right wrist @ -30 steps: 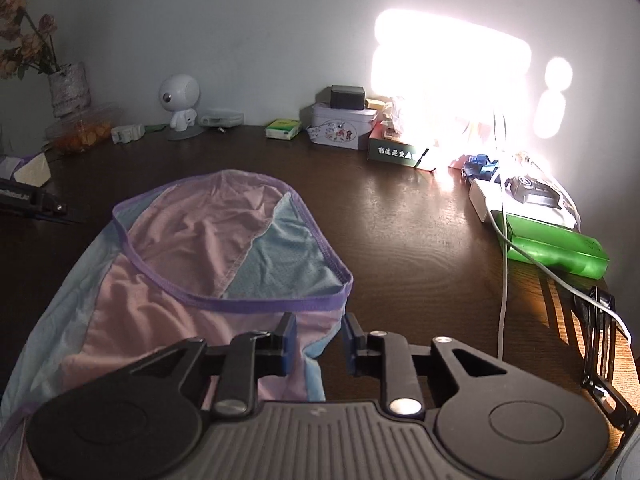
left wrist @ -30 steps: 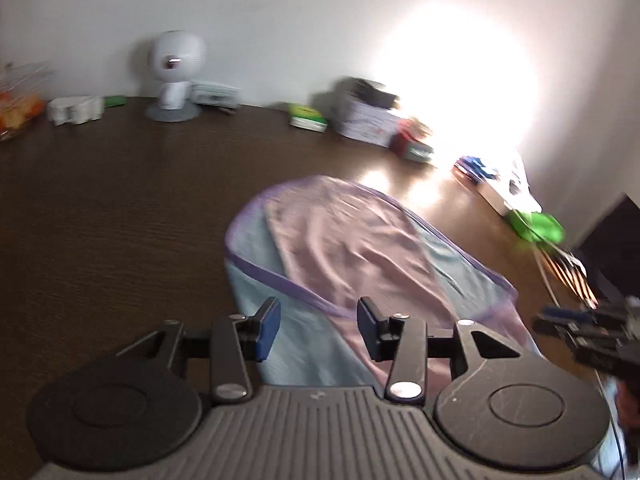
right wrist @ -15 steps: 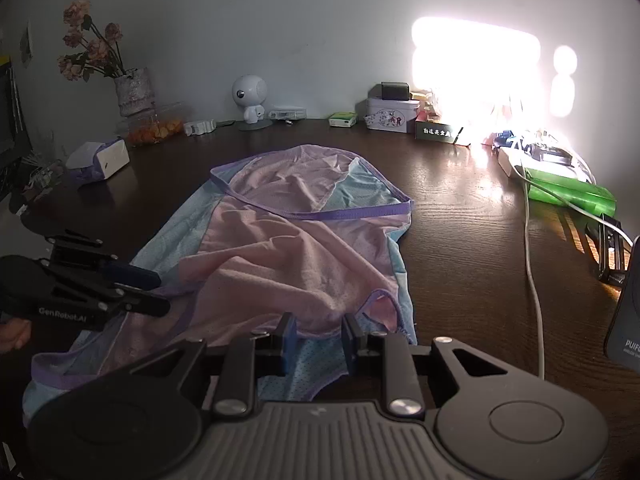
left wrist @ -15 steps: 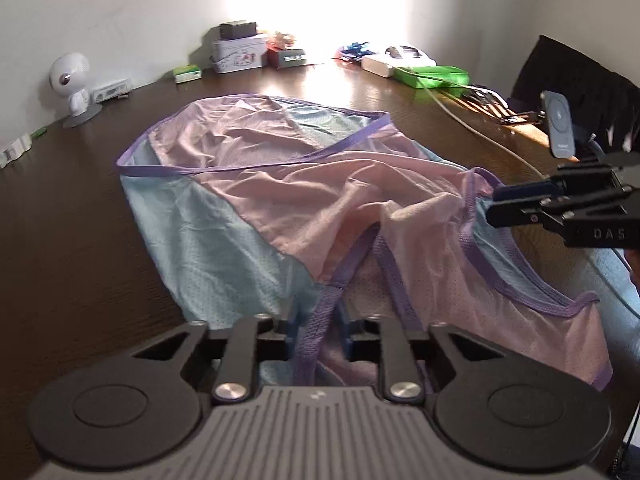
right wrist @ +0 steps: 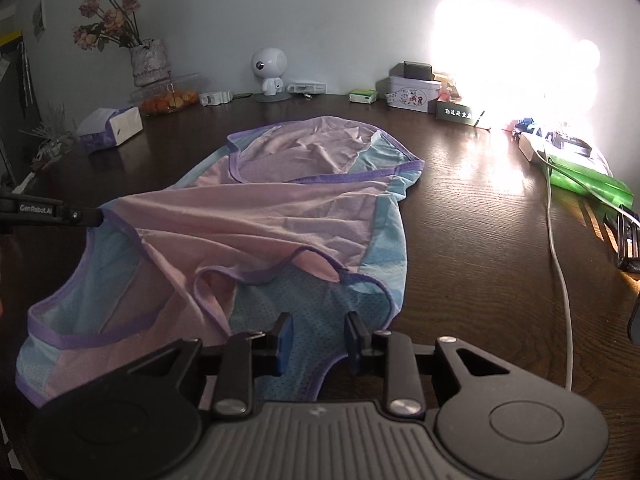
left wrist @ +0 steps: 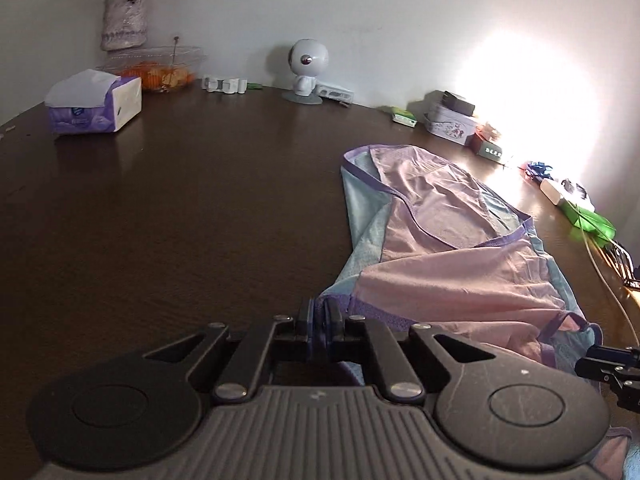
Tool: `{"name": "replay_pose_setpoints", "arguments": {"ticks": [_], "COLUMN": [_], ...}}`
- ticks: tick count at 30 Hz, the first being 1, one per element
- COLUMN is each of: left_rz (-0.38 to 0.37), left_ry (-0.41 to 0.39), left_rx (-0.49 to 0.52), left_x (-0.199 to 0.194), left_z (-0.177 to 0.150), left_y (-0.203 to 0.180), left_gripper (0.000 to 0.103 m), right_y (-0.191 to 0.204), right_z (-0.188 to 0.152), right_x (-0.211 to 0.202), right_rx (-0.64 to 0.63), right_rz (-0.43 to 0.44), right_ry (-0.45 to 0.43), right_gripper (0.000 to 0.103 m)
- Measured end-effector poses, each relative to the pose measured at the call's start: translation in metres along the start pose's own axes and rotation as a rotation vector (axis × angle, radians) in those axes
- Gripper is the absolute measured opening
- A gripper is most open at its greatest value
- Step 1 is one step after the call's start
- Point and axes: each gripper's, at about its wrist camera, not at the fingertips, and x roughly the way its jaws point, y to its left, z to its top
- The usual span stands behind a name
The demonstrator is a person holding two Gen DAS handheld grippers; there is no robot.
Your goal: Fold clothes
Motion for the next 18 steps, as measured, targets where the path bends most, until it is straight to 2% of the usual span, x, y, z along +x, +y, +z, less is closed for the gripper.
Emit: {"name": "replay_pose_setpoints", "arguments": {"ticks": [3,4,5,7,9,11,14,16,18], "left_rz": [-0.028,-0.058,-0.102,-0.177,-0.163,-0.157,-0.208,-0.227,-0.232], "left_ry": [0.013,0.014,0.025,0.041,0.01,-0.014,0.067,0.164,0.211], "left_rx": [0.047,0.061,0.047,0.024,0.052,0.137,0.18,0.155,0.153], "left_x": [-0.01,-0.014,-0.016,-0.019,-0.012,0.01,0.061,0.101,0.127], "left_z": [-0.002,-0.002,0.001,0.009,0.03,0.055,0.09,0.107,0.113], "left_y": [-0.001,0.0,0.005,0.013,0.01,-0.007,-0.035,-0.05,-0.059], "left_gripper": [0.008,0.013,0.029,0.047,0.048,0.049,0.054,0.054,0.052], "right_y": [0.0,0.0,0.0,-0.001,-0.003,-0.008,-0.016,-0.02,-0.023], "right_z": [-0.001,0.0,0.002,0.005,0.012,0.026,0.048,0.059,0.065], "right_x": [-0.008,-0.011,-0.017,-0.027,-0.033,-0.022,-0.004,0.006,0.012], "right_rx": [-0.01,-0.01,-0.013,-0.02,-0.022,-0.006,0.018,0.055,0.071], "right_rz": [0.006,0.001,-0.008,-0.026,-0.02,-0.041,-0.073,-0.083,-0.077], "right_ry": [-0.003,0.002,-0.005,-0.019,-0.048,-0.058,-0.074,-0.074,-0.075], "right_gripper": [0.029,0.029,0.029,0.03,0.034,0.038,0.038,0.038,0.038]}}
